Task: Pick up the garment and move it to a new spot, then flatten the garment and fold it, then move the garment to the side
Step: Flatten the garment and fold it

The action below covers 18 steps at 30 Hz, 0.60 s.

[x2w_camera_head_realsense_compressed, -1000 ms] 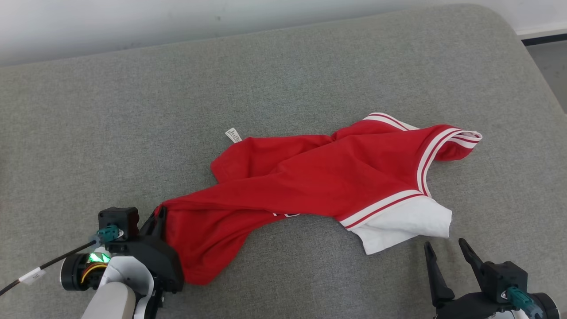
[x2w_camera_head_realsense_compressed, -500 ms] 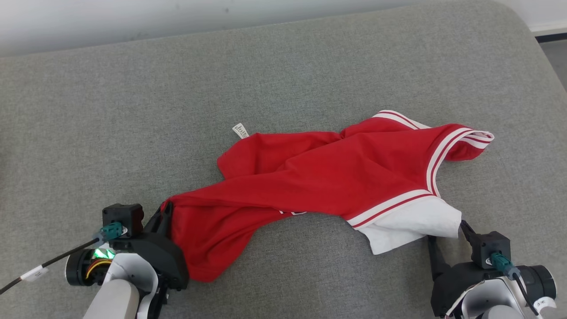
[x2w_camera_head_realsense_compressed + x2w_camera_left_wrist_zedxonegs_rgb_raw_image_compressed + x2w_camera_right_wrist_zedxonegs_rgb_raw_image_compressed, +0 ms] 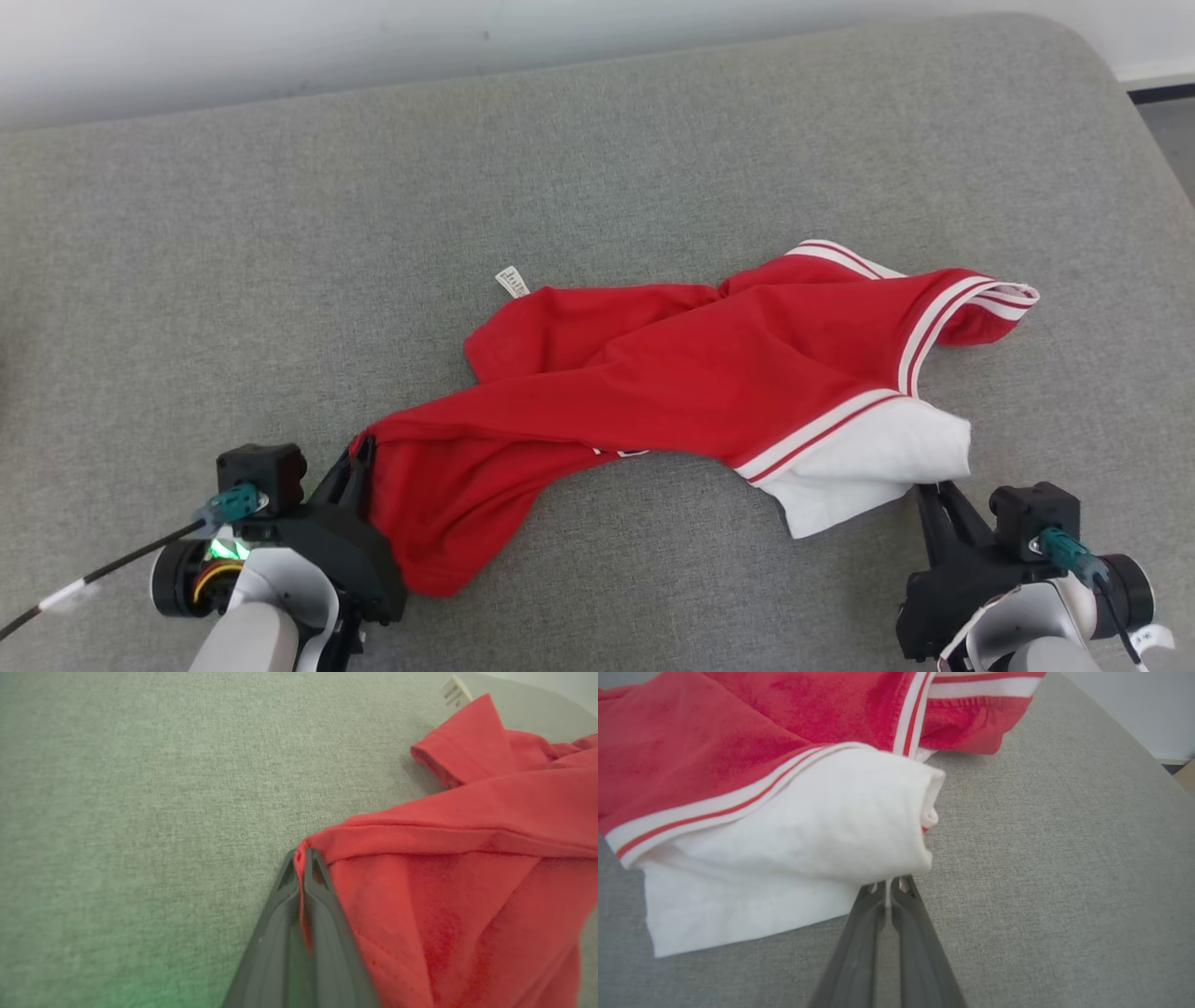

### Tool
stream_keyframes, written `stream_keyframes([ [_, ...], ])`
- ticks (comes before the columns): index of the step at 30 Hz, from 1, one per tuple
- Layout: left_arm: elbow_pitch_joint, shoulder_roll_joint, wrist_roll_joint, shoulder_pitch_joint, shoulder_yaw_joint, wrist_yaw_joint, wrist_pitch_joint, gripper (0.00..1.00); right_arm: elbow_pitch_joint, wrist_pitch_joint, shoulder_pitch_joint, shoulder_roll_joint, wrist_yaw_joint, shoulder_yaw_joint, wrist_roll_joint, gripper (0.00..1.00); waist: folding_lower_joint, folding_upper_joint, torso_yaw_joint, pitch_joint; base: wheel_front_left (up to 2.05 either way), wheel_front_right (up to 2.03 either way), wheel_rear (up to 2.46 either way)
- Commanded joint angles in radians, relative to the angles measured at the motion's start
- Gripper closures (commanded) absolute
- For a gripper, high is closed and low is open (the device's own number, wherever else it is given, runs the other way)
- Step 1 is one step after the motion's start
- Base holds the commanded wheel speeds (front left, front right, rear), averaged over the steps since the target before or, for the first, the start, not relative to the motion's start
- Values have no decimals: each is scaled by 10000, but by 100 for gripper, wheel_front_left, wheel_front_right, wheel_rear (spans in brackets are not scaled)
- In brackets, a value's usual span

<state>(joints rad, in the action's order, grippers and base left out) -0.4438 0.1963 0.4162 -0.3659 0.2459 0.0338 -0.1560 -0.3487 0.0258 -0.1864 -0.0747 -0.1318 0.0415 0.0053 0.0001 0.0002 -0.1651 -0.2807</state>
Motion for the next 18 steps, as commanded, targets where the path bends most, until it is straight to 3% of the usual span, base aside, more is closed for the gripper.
stream_keyframes([
  [1,-70,-116,150,481,16,64,33,100,375,-34,238,-45,23,-147,382,100,-1,-2,-8,156,0,0,0],
  [5,738,-24,708,303,-475,224,285,100,1826,284,556,-119,23,-589,1593,100,-1,-2,-125,378,0,0,0],
  [11,2345,568,1378,-456,-979,544,-96,100,3937,1267,190,-364,23,-717,3402,100,-1,-2,-310,438,0,0,0],
  [14,3053,1037,2086,-1362,-1200,804,-501,100,4394,1777,-797,-410,23,-906,3994,100,-1,-2,-444,91,0,0,0],
  [18,3168,1362,2555,-2512,-1452,888,-723,100,4083,2127,-2453,-205,23,-1244,4825,100,-1,-2,-693,-464,0,0,0],
])
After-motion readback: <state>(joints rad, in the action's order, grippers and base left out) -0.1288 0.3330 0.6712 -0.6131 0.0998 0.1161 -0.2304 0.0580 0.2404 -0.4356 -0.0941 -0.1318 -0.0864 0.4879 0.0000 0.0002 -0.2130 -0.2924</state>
